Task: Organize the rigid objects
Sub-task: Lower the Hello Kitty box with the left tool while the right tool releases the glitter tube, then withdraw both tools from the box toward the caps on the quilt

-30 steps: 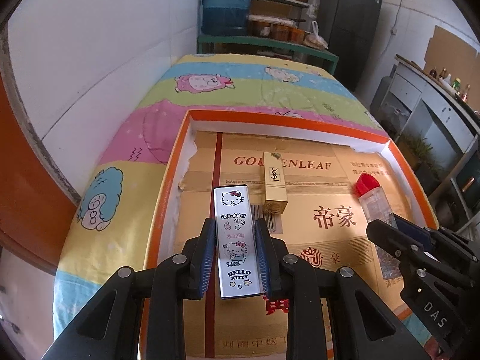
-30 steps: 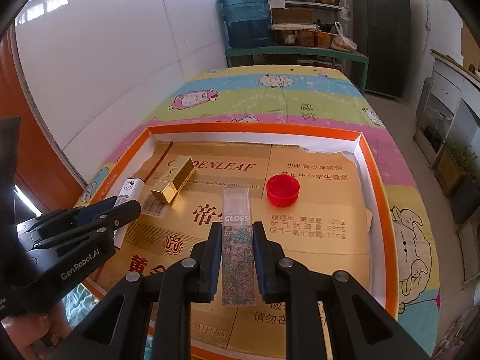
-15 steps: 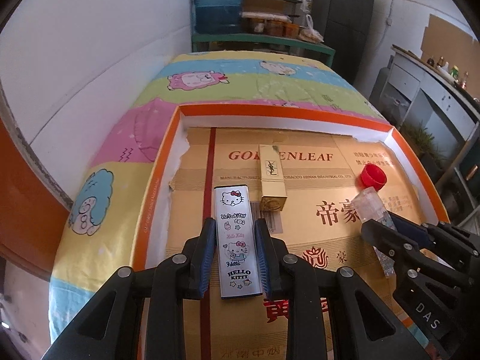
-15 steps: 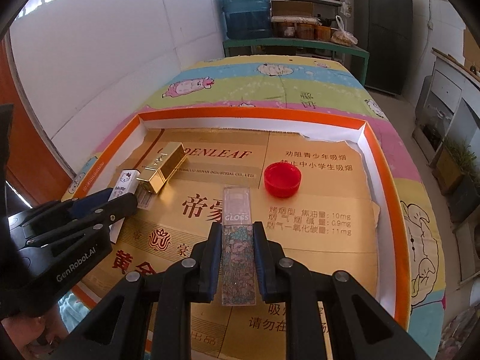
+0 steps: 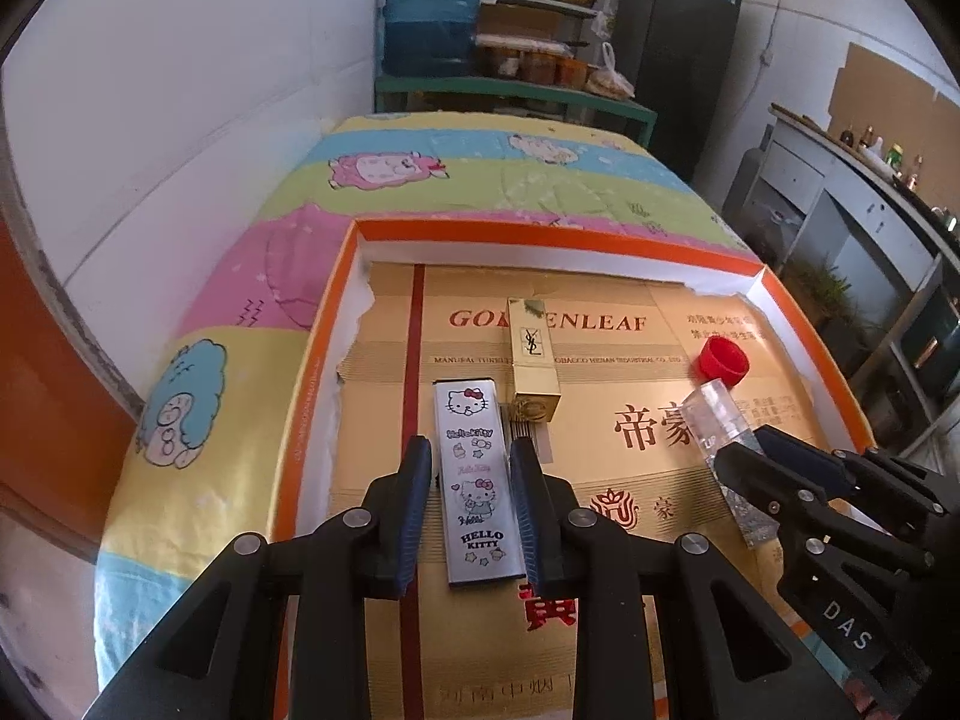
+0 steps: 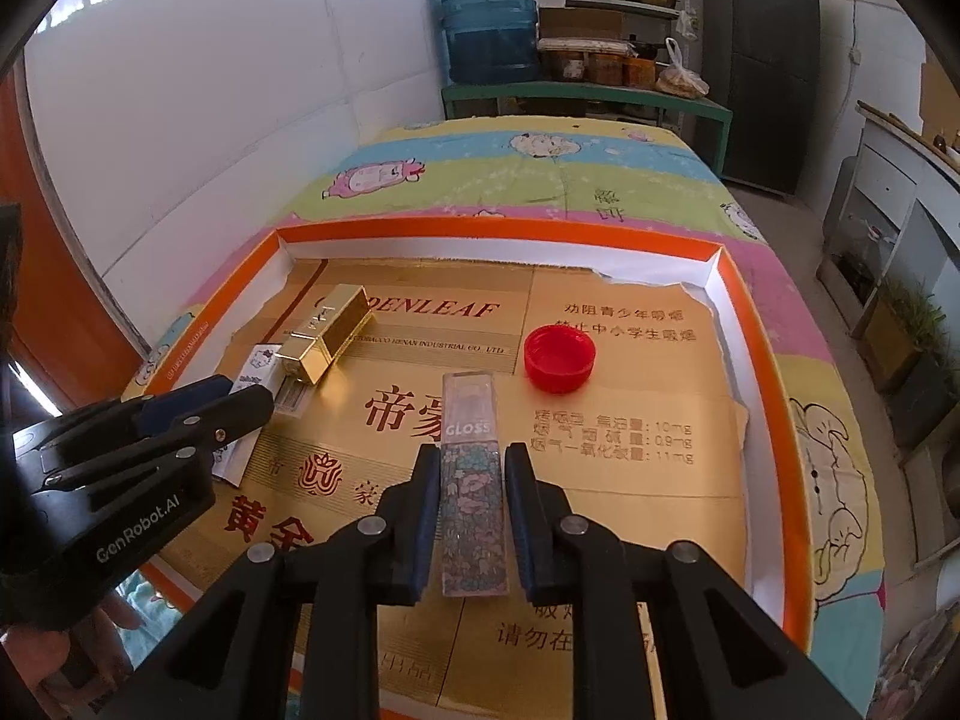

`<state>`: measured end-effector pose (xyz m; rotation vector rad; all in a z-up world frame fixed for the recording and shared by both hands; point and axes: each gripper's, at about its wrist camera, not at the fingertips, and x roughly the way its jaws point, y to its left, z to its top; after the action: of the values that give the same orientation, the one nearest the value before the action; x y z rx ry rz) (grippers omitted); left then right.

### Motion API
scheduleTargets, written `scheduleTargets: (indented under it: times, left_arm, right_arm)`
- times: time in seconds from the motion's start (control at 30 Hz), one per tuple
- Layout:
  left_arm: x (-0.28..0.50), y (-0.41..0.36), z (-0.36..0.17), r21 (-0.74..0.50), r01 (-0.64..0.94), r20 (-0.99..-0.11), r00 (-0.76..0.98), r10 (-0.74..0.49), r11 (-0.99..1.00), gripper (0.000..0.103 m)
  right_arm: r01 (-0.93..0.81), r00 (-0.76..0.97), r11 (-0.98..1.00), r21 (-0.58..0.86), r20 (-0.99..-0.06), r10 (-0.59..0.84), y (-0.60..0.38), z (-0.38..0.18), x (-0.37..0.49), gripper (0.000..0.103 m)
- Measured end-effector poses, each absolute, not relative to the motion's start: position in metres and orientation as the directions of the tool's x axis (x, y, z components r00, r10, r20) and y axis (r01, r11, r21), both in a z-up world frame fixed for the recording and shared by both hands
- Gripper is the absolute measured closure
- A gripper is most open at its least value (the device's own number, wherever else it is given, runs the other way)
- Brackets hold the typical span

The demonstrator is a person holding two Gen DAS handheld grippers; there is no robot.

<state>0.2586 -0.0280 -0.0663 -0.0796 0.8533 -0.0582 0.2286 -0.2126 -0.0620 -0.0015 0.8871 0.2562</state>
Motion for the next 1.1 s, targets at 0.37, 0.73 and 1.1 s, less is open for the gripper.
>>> scheduleTargets:
  times: [0.37,0.73,1.1]
  left_arm:
    - [0.226,-0.021,-0.042,-0.127,0.039,-0.715,0.689,-0.119,0.991,0.058]
    - [0.173,-0.021,-0.010,-0.091,0.059,-0.678,0.727,-0.105,0.994,0.058]
    - [0.133,-0.023,0.004,-0.074,0.068,-0.669,0.736,-0.100,0.995,0.058]
  right_arm:
    - [-0.187,0.624,0.975,0.120,-0.752,0.213,-0.222,-0.043,0.202,0.078]
    - [-0.133,0.665,0.989,0.066,-0.734,0.138,-0.228,-0.020,0.153,0.078]
    - [-0.131,0.668,0.989,0.072,-0.731,0.141,-0.230,-0.009,0.114,0.078]
